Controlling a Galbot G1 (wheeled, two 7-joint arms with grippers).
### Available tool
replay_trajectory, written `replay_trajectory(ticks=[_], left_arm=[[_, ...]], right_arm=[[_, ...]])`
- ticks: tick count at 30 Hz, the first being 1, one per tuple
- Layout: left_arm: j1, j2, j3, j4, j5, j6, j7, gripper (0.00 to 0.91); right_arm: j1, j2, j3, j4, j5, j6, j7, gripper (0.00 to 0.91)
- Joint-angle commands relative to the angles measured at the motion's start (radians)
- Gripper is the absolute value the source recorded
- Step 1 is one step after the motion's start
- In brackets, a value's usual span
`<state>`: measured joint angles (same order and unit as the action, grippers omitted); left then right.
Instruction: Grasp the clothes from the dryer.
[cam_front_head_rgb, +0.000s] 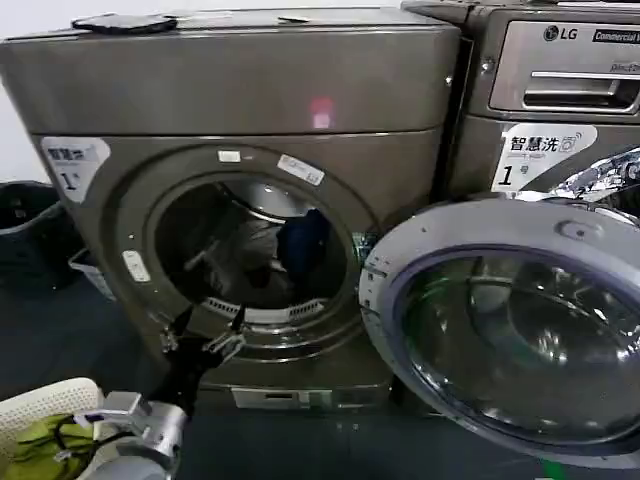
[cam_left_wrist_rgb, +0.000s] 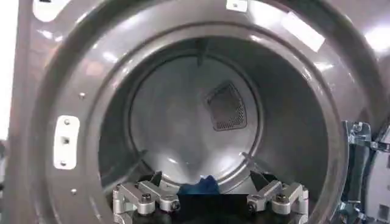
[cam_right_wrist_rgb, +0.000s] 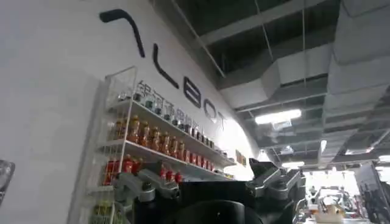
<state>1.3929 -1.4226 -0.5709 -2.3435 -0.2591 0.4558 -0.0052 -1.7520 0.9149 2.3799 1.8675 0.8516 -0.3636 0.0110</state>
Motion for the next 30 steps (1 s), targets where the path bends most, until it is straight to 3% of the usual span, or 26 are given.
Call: replay_trajectory(ticks=[1, 30], left_arm=[[0.003, 0.001, -0.001, -0.003, 0.001, 0.0, -0.001, 0.907], [-0.002, -0.003, -0.001, -0.003, -0.002, -0.004, 0.0, 0.907]], right_arm=[[0.001, 0.002, -0.001, 0.002, 0.0, 0.0, 0.001, 0.907], [-0.013, 0.006, 0.022, 0.01, 0.006, 0.011, -0.002, 0.907]])
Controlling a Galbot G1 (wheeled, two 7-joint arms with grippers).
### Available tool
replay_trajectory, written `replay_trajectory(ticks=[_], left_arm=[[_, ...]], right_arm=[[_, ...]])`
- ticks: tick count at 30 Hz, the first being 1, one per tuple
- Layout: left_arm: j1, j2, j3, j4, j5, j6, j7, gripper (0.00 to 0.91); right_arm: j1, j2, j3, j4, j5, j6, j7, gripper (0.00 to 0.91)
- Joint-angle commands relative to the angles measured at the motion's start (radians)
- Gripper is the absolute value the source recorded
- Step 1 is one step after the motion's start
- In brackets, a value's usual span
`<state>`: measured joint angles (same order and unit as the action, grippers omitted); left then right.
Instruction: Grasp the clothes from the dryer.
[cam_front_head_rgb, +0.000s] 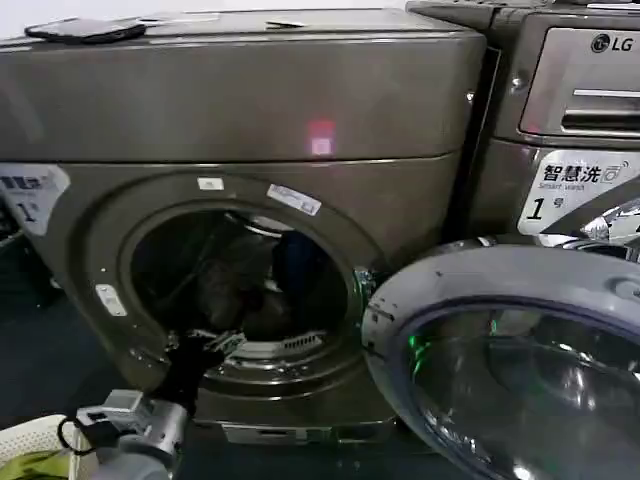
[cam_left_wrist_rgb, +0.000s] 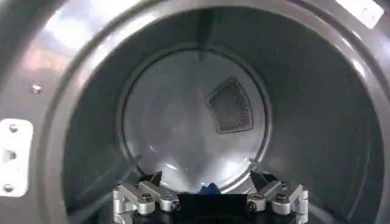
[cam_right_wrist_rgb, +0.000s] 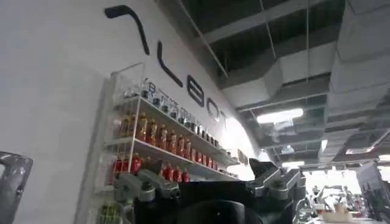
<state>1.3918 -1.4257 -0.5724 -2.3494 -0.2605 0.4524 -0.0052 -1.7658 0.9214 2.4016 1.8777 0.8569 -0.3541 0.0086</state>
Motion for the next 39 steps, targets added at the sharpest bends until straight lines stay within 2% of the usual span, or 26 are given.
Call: replay_trajectory(ticks=[1, 7, 9, 13, 16, 17, 19, 28, 39], left_arm=[[-0.001, -0.001, 0.0, 0.005, 0.0, -0.001, 0.0, 0.907], [-0.017, 0.0, 0.0, 0.034, 0.001, -0.005, 0.002, 0.907], [-0.044, -0.001, -0.003, 0.061, -0.002, -0.008, 0.004, 0.907], [-0.139, 0.002, 0.012, 0.151, -0.002, -0.022, 0.006, 0.907], [-0.217, 0.004, 0.03, 0.222, 0.002, -0.031, 0.007, 0.907], [-0.246, 0.006, 0.037, 0.254, 0.002, -0.036, 0.007, 0.907], [-0.309, 0.008, 0.049, 0.32, -0.001, -0.045, 0.01, 0.907], [-0.595, 0.024, 0.106, 0.657, 0.005, -0.096, 0.014, 0.907], [-0.831, -0.001, 0.164, 1.018, 0.128, -0.172, 0.018, 0.907]], right_arm=[[0.001, 0.0, 0.0, 0.0, 0.001, 0.002, 0.0, 0.907], [-0.002, 0.0, 0.001, 0.001, -0.012, -0.014, 0.011, 0.907], [-0.004, -0.001, 0.006, -0.003, -0.029, -0.023, -0.007, 0.907], [-0.009, 0.003, 0.009, 0.002, -0.062, -0.02, -0.036, 0.907], [-0.007, -0.002, 0.004, 0.01, -0.07, -0.02, -0.023, 0.907], [-0.006, -0.005, -0.001, 0.013, -0.064, -0.02, -0.002, 0.907], [-0.002, -0.008, -0.007, 0.013, -0.066, -0.015, 0.002, 0.907], [-0.015, -0.007, 0.017, 0.015, -0.061, -0.009, -0.013, 0.907], [-0.007, -0.012, 0.011, 0.005, -0.059, -0.003, -0.022, 0.907]])
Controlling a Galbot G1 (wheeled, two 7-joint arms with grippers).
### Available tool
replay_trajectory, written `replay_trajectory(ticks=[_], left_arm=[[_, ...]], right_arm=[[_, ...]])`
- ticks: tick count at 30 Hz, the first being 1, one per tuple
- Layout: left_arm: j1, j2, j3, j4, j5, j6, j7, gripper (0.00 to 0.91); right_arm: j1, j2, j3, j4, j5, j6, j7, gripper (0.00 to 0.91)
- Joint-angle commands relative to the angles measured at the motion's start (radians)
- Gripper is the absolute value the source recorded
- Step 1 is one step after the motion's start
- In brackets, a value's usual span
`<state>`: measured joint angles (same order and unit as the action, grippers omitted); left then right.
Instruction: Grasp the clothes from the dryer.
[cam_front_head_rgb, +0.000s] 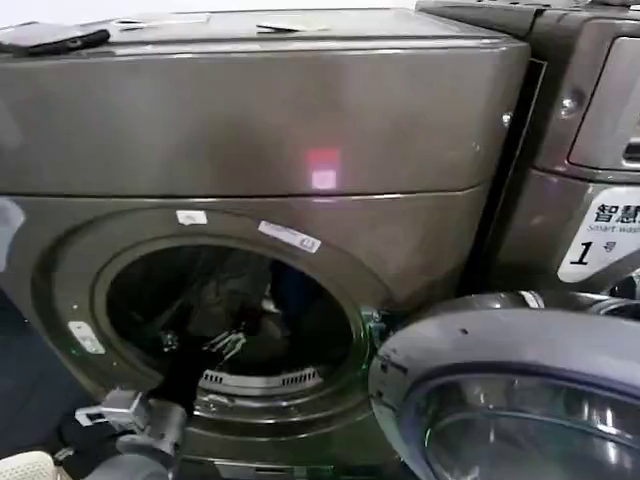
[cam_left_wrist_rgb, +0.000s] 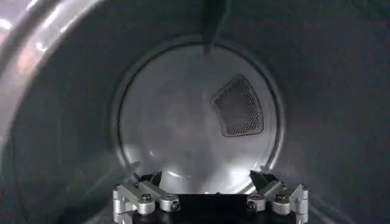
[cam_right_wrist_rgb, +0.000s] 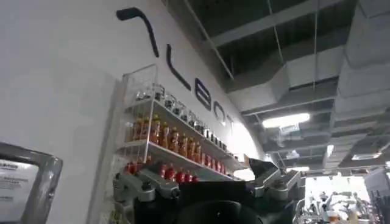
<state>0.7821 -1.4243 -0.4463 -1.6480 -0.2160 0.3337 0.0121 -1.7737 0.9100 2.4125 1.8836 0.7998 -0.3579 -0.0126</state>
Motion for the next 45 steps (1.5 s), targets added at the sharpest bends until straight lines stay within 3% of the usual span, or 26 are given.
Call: replay_trajectory(ticks=[1, 15, 17, 22, 30, 35, 38, 45], left_arm=[[-0.238, 0.001, 0.044, 0.337, 0.088, -0.059, 0.001, 0.907], [-0.521, -0.029, 0.097, 0.758, 0.113, -0.111, 0.085, 0.907], [-0.558, -0.019, 0.118, 0.824, 0.183, -0.077, 0.208, 0.907], [-0.641, 0.039, 0.259, 1.0, 0.295, -0.108, 0.545, 0.907], [-0.779, 0.112, 0.502, 1.151, 0.529, -0.279, 0.885, 0.907], [-0.856, 0.105, 0.547, 1.253, 0.777, -0.379, 0.925, 0.907], [-0.884, 0.101, 0.554, 1.26, 0.926, -0.353, 0.928, 0.907], [-0.934, 0.078, 0.612, 1.305, 1.019, -0.325, 0.923, 0.907]], right_arm=[[0.001, -0.001, 0.001, -0.002, -0.002, 0.001, -0.001, 0.907], [0.003, 0.003, 0.004, -0.007, 0.003, 0.002, -0.007, 0.907], [0.004, 0.002, 0.004, -0.005, 0.004, 0.001, -0.009, 0.907], [0.006, 0.0, -0.001, -0.006, 0.004, 0.001, -0.012, 0.907], [0.005, 0.015, 0.0, -0.007, 0.004, 0.002, -0.019, 0.907], [0.005, 0.018, -0.001, 0.004, 0.005, 0.003, -0.021, 0.907], [0.006, 0.021, -0.003, 0.002, 0.004, 0.004, -0.022, 0.907], [0.009, 0.022, -0.011, 0.016, 0.003, 0.003, -0.023, 0.907]])
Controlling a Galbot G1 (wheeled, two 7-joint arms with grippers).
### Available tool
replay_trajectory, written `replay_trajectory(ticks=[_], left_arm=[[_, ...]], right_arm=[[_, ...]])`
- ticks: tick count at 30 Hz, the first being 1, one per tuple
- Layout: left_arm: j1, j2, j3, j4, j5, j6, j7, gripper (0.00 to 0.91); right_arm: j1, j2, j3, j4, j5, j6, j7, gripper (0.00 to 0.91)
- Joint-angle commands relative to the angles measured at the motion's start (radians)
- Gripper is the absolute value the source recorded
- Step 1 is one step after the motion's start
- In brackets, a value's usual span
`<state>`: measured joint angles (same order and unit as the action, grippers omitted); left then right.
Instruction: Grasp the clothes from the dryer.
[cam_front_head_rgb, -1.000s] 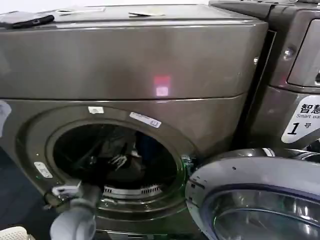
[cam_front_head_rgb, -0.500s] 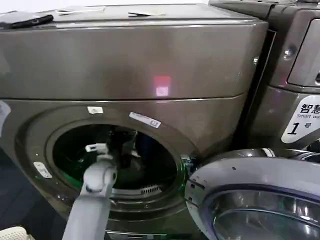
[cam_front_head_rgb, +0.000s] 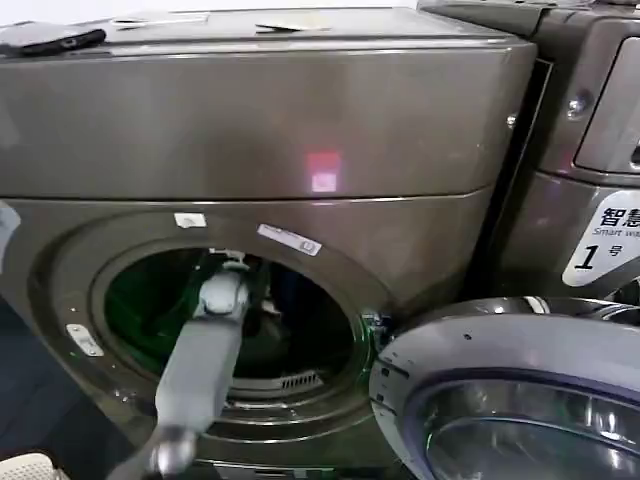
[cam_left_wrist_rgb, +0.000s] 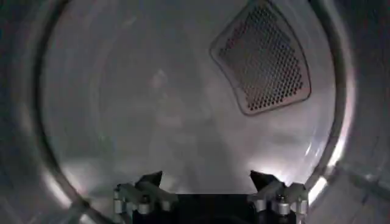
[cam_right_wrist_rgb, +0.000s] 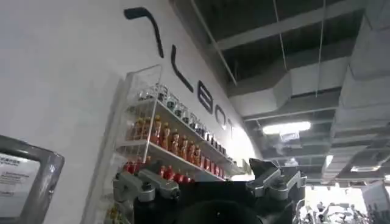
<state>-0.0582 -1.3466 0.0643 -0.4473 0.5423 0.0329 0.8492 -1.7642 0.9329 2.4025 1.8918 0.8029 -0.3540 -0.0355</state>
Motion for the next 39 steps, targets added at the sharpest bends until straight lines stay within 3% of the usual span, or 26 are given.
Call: replay_trajectory(ticks=[1, 22, 23, 24, 25, 34, 39], left_arm=[[-0.094, 0.0, 0.112, 0.104, 0.271, -0.019, 0.08, 0.907], [-0.063, -0.061, 0.133, 0.198, 0.26, 0.062, 0.0, 0.907], [-0.064, -0.062, 0.133, 0.198, 0.259, 0.06, 0.001, 0.671], [-0.065, -0.062, 0.133, 0.198, 0.256, 0.059, 0.001, 0.319], [-0.067, -0.061, 0.133, 0.196, 0.254, 0.058, 0.003, 0.125], [-0.062, -0.058, 0.138, 0.19, 0.245, 0.043, 0.019, 0.0], [-0.05, -0.056, 0.1, 0.178, 0.221, 0.02, 0.024, 0.0]], right_arm=[[0.0, -0.001, -0.001, 0.008, -0.001, 0.0, 0.0, 0.907], [0.0, 0.001, -0.012, 0.024, -0.006, 0.0, -0.001, 0.907], [-0.001, 0.001, -0.012, 0.024, -0.006, 0.0, -0.001, 0.907], [-0.001, 0.002, -0.011, 0.024, -0.006, 0.0, -0.001, 0.907], [-0.001, 0.004, -0.011, 0.025, -0.006, 0.0, -0.001, 0.907], [-0.004, 0.011, -0.01, 0.03, -0.006, 0.001, -0.001, 0.907], [0.002, 0.012, -0.014, 0.028, -0.007, 0.001, -0.001, 0.907]])
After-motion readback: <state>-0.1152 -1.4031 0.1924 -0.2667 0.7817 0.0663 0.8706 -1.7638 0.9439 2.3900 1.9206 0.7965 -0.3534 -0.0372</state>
